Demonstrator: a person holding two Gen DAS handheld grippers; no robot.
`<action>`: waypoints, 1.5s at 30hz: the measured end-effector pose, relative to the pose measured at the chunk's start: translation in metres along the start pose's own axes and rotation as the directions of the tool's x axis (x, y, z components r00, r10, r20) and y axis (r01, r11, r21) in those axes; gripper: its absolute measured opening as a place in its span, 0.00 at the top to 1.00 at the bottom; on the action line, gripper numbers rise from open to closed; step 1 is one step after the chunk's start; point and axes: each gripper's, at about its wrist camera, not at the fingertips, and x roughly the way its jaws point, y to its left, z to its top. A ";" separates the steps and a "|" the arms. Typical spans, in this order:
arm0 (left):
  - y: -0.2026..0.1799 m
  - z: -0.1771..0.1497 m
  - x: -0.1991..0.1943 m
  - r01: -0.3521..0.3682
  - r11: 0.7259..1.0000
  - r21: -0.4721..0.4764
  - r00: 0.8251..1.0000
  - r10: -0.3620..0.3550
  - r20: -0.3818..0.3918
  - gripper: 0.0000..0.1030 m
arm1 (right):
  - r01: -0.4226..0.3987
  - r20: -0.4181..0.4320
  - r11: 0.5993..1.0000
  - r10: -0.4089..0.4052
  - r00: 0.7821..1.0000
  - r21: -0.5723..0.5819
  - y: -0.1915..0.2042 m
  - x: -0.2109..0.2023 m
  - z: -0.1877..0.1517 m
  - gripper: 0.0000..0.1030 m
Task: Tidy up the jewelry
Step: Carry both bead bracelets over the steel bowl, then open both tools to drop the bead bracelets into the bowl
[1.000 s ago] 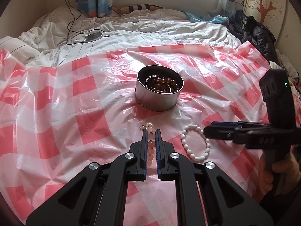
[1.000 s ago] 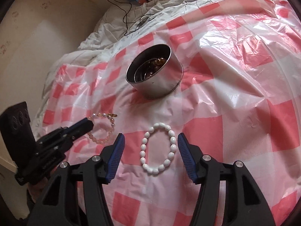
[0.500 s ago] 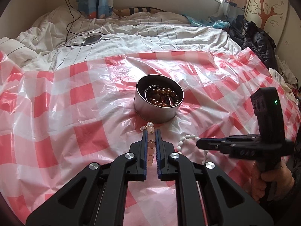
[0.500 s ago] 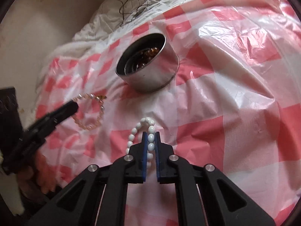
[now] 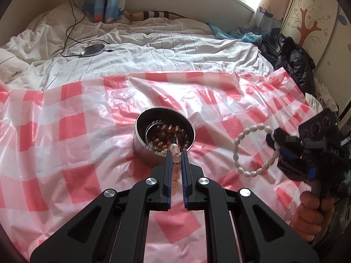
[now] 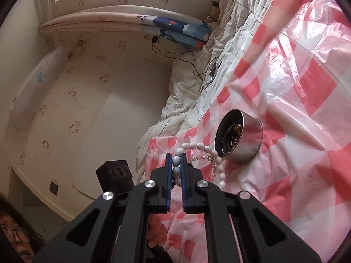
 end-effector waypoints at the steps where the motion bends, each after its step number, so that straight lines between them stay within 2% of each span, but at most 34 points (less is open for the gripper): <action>1: -0.001 0.006 0.003 0.013 1.000 -0.004 1.000 -0.013 0.003 0.93 | -0.004 0.004 1.000 0.004 1.000 0.001 0.001 -0.001 0.003 0.92; 6: 0.003 0.033 0.027 0.098 0.994 -0.053 0.995 -0.098 0.000 0.93 | -0.024 0.025 1.000 0.023 0.999 0.007 0.000 -0.001 0.021 0.92; 15: 0.020 0.044 0.064 0.141 0.982 -0.123 0.988 -0.147 -0.040 0.93 | -0.032 0.019 0.998 0.031 0.999 0.049 -0.015 0.016 0.036 0.92; 17: 0.022 0.043 0.072 0.125 0.985 -0.120 0.989 -0.134 -0.069 0.93 | -0.029 0.011 0.999 0.028 1.000 0.046 -0.015 0.022 0.038 0.92; 19: 0.026 0.040 0.077 0.049 0.993 -0.107 0.994 -0.059 -0.091 0.92 | -0.022 0.000 0.999 0.022 1.000 0.044 -0.016 0.028 0.038 0.92; 21: 0.033 0.040 0.076 -0.006 0.993 -0.118 0.995 -0.006 -0.104 0.86 | -0.014 -0.010 0.999 0.014 1.000 0.040 -0.016 0.033 0.038 0.92; 27: 0.048 0.052 0.041 -0.026 0.984 -0.176 1.000 0.027 0.005 0.60 | 0.045 -0.034 0.999 -0.046 0.998 -0.022 -0.006 0.055 0.039 0.92; 30: 0.050 0.055 0.030 -0.007 0.982 -0.191 0.999 0.013 0.034 0.56 | 0.123 -0.055 0.988 -0.129 0.990 -0.094 0.002 0.082 0.041 0.89; 32: 0.051 0.056 0.027 0.000 0.980 -0.198 0.999 0.008 0.040 0.53 | 0.215 -0.077 0.965 -0.228 0.971 -0.150 0.004 0.108 0.039 0.89; 34: 0.052 0.055 0.025 0.005 0.979 -0.204 0.999 0.003 0.039 0.51 | 0.310 -0.107 0.932 -0.333 0.937 -0.189 0.000 0.131 0.033 0.64; 38: 0.057 0.052 0.021 0.007 0.976 -0.217 0.999 0.001 0.036 0.47 | 0.329 -0.096 0.922 -0.353 0.931 -0.202 -0.002 0.133 0.022 0.61; 41: 0.059 0.046 0.017 0.006 0.975 -0.224 0.999 0.002 0.035 0.45 | 0.326 -0.062 0.925 -0.343 0.937 -0.195 0.004 0.116 0.023 0.56; 43: 0.059 0.040 0.015 -0.007 0.976 -0.218 1.000 0.013 0.028 0.44 | 0.337 -0.042 0.923 -0.350 0.936 -0.189 0.009 0.100 0.023 0.46; 45: 0.057 0.034 0.014 -0.041 0.979 -0.200 0.999 0.045 0.014 0.43 | 0.369 -0.031 0.909 -0.381 0.924 -0.191 0.013 0.084 0.016 0.44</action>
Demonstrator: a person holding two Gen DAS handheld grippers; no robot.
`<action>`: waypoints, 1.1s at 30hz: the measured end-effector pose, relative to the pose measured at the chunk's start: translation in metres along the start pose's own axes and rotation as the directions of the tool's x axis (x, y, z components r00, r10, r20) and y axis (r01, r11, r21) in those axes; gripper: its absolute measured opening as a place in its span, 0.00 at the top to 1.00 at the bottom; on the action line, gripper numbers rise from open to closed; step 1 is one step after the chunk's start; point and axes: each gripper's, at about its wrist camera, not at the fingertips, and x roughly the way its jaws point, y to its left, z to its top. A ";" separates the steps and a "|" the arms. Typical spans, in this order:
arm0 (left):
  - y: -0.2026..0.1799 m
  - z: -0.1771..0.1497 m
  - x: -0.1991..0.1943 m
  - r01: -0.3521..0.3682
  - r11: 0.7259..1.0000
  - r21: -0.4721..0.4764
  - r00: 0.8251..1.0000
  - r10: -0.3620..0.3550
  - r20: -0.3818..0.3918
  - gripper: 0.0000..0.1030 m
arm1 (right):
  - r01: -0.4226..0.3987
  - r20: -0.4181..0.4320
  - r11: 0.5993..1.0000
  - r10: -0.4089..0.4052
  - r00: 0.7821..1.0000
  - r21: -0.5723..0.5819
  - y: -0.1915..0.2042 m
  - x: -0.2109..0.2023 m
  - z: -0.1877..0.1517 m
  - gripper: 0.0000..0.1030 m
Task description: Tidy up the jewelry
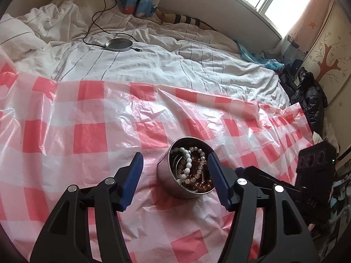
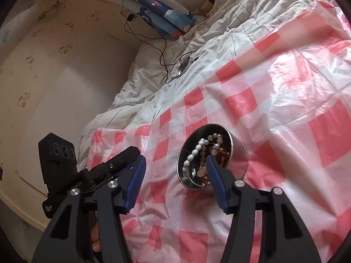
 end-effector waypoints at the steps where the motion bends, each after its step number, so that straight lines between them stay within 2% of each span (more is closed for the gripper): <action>1: -0.002 -0.004 -0.001 -0.017 1.000 0.015 1.000 0.017 0.000 0.42 | 0.027 -0.003 1.000 -0.027 1.000 -0.004 -0.001 -0.008 -0.005 0.38; 3: -0.006 -0.014 -0.005 -0.048 0.998 0.047 0.999 0.048 0.002 0.38 | 0.116 -0.014 0.993 -0.116 0.993 -0.027 -0.003 -0.025 -0.021 0.31; 5: -0.010 -0.027 -0.011 -0.076 0.995 0.071 0.997 0.076 0.010 0.33 | 0.198 -0.030 0.979 -0.200 0.979 -0.051 -0.006 -0.039 -0.039 0.31; 9: -0.023 -0.055 -0.030 -0.153 0.978 0.141 0.988 0.148 0.049 0.23 | 0.379 -0.043 0.917 -0.387 0.921 -0.122 -0.004 -0.061 -0.071 0.27; 13: -0.026 -0.079 -0.052 -0.219 0.962 0.165 0.974 0.206 0.091 0.18 | 0.460 0.015 0.870 -0.464 0.886 -0.176 0.010 -0.079 -0.087 0.20; 17: -0.024 -0.095 -0.072 -0.254 0.955 0.154 0.964 0.235 0.127 0.14 | 0.510 0.088 0.826 -0.505 0.859 -0.241 0.038 -0.082 -0.100 0.14; 21: -0.034 -0.107 -0.089 -0.312 0.930 0.193 0.941 0.275 0.197 0.09 | 0.521 0.139 0.805 -0.503 0.853 -0.285 0.063 -0.070 -0.110 0.10; 24: -0.037 -0.113 -0.099 -0.315 0.927 0.202 0.937 0.270 0.221 0.08 | 0.542 0.190 0.779 -0.508 0.840 -0.315 0.079 -0.062 -0.118 0.10; 26: -0.038 -0.116 -0.103 -0.344 0.919 0.194 0.924 0.296 0.240 0.07 | 0.555 0.234 0.767 -0.503 0.832 -0.322 0.085 -0.060 -0.121 0.09; 28: -0.035 -0.117 -0.104 -0.347 0.917 0.197 0.923 0.298 0.243 0.07 | 0.565 0.274 0.765 -0.497 0.823 -0.310 0.084 -0.060 -0.122 0.08; 31: -0.032 -0.119 -0.101 -0.376 0.903 0.208 0.914 0.324 0.245 0.07 | 0.555 0.319 0.795 -0.474 0.821 -0.247 0.080 -0.067 -0.117 0.08; 33: -0.030 -0.119 -0.100 -0.385 0.899 0.211 0.911 0.333 0.246 0.07 | 0.567 0.339 0.791 -0.480 0.809 -0.232 0.078 -0.070 -0.113 0.07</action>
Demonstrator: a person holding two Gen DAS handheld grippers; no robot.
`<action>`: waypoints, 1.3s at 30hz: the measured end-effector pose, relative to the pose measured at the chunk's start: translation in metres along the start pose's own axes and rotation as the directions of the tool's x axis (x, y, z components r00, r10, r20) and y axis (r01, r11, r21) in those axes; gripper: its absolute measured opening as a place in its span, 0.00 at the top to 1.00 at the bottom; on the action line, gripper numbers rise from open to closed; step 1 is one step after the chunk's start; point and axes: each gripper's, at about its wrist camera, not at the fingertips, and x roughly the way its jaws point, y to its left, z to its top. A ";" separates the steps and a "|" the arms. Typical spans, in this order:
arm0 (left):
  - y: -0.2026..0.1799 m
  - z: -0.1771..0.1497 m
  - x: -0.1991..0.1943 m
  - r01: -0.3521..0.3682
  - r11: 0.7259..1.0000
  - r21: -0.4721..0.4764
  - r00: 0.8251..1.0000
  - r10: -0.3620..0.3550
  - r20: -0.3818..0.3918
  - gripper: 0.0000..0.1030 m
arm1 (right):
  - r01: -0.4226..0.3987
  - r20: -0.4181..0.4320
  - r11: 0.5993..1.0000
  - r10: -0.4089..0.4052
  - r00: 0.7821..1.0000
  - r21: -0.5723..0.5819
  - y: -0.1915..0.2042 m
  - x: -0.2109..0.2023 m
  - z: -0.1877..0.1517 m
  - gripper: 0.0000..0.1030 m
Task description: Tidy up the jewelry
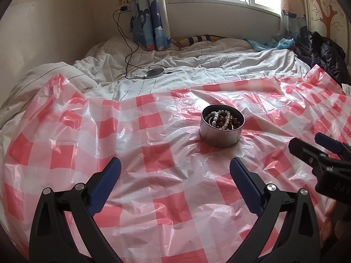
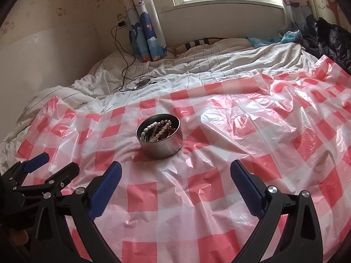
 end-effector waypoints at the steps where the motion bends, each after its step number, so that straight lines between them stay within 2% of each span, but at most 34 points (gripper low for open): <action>1: 0.000 0.000 0.001 -0.003 1.000 0.000 1.000 0.003 0.001 0.07 | 0.011 -0.003 1.000 -0.011 1.000 -0.001 -0.002 0.002 0.001 0.07; 6: -0.004 0.000 0.003 -0.008 1.000 0.004 1.000 0.007 0.021 0.07 | 0.030 -0.061 0.999 -0.029 0.998 0.014 -0.010 0.018 -0.003 0.07; 13: -0.019 -0.001 0.006 0.003 1.000 0.027 0.999 -0.004 0.034 0.07 | 0.034 -0.075 0.999 -0.034 0.997 -0.008 -0.007 0.023 -0.007 0.07; 17: -0.021 -0.007 0.016 0.000 1.000 0.028 1.000 -0.001 0.021 0.07 | 0.047 -0.095 0.999 -0.048 0.994 -0.009 -0.007 0.028 -0.009 0.07; 28: -0.011 -0.013 0.048 0.021 0.999 -0.044 0.999 -0.022 -0.028 0.07 | 0.064 -0.117 0.998 -0.065 0.991 -0.019 -0.008 0.037 -0.012 0.07; 39: -0.024 -0.007 0.060 0.032 0.999 -0.038 0.998 -0.034 -0.045 0.07 | 0.065 -0.134 0.998 -0.067 0.989 -0.023 -0.010 0.043 -0.011 0.07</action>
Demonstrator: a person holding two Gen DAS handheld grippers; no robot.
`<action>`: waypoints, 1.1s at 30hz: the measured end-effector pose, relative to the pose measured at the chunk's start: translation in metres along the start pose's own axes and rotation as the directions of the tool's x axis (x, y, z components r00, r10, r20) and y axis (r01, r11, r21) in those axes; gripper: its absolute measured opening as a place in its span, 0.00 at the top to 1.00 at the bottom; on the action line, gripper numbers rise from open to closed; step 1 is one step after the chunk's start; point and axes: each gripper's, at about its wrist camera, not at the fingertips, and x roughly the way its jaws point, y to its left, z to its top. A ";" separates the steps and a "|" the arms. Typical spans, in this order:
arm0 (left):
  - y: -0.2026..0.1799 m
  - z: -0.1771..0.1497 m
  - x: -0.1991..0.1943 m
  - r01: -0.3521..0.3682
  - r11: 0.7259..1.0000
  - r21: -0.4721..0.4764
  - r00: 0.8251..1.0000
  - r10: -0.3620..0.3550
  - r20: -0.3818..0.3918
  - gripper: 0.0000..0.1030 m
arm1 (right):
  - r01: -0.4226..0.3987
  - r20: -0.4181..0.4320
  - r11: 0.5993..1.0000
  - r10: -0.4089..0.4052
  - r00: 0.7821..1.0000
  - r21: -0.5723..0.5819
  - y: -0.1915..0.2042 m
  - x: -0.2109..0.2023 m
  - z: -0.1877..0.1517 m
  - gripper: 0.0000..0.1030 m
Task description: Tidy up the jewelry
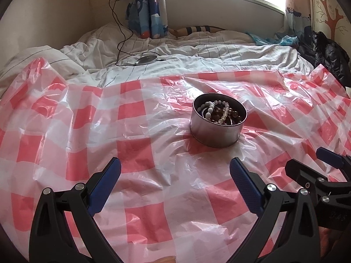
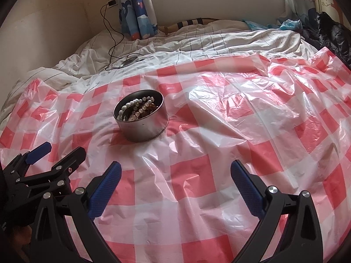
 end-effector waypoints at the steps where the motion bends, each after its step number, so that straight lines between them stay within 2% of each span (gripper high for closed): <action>1: -0.001 0.000 0.000 -0.004 1.000 0.007 1.000 0.004 0.001 0.07 | 0.001 -0.002 1.000 -0.001 1.000 0.002 -0.001 0.000 0.000 0.07; 8: -0.002 -0.001 0.004 -0.054 0.998 0.034 0.998 0.055 -0.015 0.07 | 0.001 -0.011 1.000 -0.001 1.000 0.012 -0.004 0.002 0.000 0.07; 16: 0.005 -0.001 0.009 -0.032 0.999 0.006 0.998 0.032 -0.053 0.07 | 0.005 -0.025 1.000 -0.005 1.000 0.008 -0.003 0.006 -0.002 0.07; 33: 0.007 0.000 0.012 -0.024 1.000 -0.018 0.997 0.023 -0.077 0.07 | 0.004 -0.031 1.000 -0.004 1.000 0.007 -0.003 0.008 -0.002 0.07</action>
